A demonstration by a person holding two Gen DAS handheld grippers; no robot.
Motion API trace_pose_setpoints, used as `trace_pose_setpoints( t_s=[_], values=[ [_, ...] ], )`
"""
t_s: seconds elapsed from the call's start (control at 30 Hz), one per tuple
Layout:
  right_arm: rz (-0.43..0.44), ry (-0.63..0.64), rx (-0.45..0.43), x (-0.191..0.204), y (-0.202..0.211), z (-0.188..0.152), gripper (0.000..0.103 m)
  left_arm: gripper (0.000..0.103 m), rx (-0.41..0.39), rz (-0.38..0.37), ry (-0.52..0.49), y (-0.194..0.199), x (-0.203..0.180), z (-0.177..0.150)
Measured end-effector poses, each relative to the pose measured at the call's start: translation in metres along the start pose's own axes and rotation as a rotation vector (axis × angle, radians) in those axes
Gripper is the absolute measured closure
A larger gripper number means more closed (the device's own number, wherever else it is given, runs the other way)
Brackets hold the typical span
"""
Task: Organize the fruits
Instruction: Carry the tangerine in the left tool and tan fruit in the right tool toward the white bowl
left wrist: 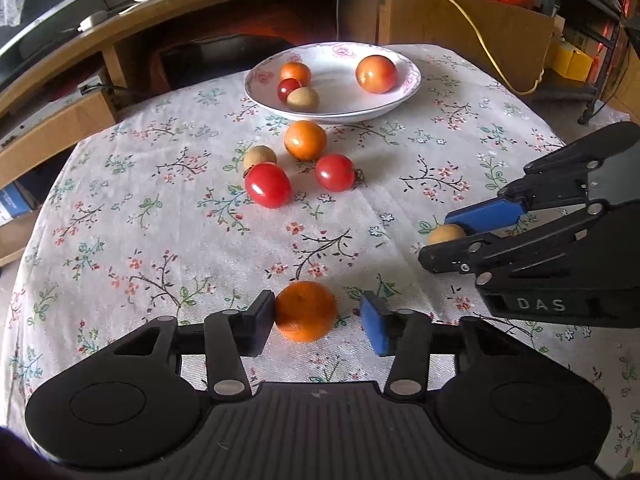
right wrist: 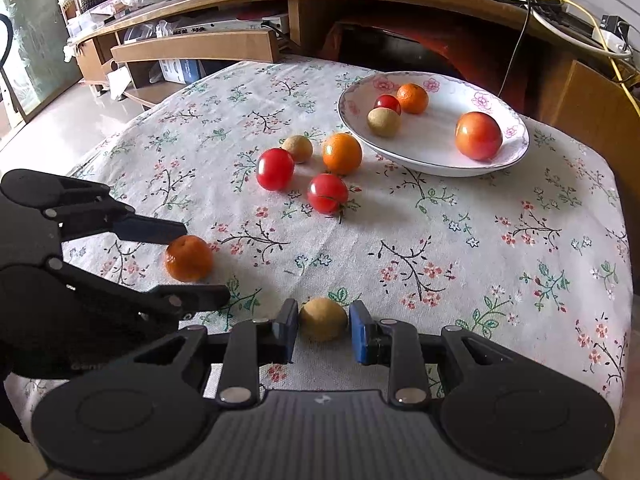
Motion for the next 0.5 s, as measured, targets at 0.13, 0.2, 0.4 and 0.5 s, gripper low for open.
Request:
trace_pose_setpoints(
  t_s=[0.13, 0.2, 0.4, 0.5],
  values=[
    [-0.008, 0.016, 0.008, 0.0024, -0.0006, 0.0006, 0.076, 0.061, 0.002, -0.008, 0.0, 0.0009, 0.0, 0.0007],
    [-0.011, 0.018, 0.01, 0.0031, -0.0006, 0.0005, 0.076, 0.062, 0.004, -0.006, -0.006, 0.0009, -0.0003, 0.001],
    [-0.01, 0.013, 0.011, 0.0028, 0.0003, 0.0013, 0.076, 0.062, 0.008, 0.003, -0.016, 0.0011, -0.0019, 0.0029],
    [-0.007, 0.011, 0.0, 0.0029, 0.0027, 0.0036, 0.076, 0.062, 0.002, 0.006, -0.017, 0.0022, -0.0013, 0.0057]
  ],
)
Point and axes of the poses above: each gripper's, at about its wrist camera, not at the fingertips, and y roughly against the way its jaws point, x to its left, z to its top, the point moved 3 cm from there along -y, roughly the way its jaws point, and after that the axes turned 14 degrees about -y, right-handed, at the moved point
